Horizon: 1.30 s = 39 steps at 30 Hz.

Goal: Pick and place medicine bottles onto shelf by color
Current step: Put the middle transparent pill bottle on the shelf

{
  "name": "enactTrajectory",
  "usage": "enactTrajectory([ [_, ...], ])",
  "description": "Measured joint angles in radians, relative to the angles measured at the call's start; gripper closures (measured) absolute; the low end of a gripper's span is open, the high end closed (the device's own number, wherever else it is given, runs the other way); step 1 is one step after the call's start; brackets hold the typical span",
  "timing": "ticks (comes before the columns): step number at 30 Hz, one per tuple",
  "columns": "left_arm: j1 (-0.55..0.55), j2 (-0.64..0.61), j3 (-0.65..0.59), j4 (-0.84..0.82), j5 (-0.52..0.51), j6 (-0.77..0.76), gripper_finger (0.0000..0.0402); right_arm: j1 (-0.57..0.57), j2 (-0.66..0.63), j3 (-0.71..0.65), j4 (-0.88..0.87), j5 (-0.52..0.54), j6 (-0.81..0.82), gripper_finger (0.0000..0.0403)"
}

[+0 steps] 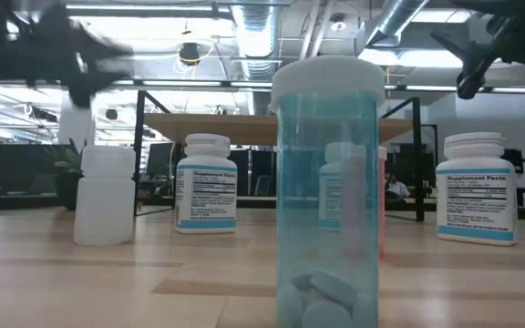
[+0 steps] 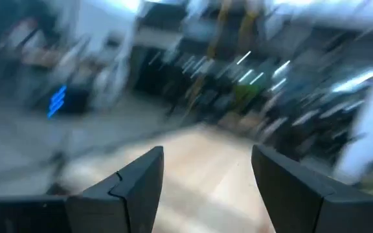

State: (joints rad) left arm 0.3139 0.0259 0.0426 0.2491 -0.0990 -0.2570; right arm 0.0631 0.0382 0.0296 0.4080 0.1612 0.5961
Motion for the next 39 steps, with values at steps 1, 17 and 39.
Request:
enactTrajectory([
  [1,0.0,0.001,0.021,0.016,0.026,0.006,0.018,0.0,0.0,0.0,-0.001,0.0,0.013,0.0179],
  [17,-0.13,0.396,0.705,-0.684,0.253,0.099,0.018,0.002,0.0,0.0,-0.031,-0.006,0.026,0.0178],
  [39,-0.77,1.105,1.117,-1.013,0.044,0.003,0.018,0.002,0.0,0.001,-0.123,-0.165,0.121,0.0178],
])
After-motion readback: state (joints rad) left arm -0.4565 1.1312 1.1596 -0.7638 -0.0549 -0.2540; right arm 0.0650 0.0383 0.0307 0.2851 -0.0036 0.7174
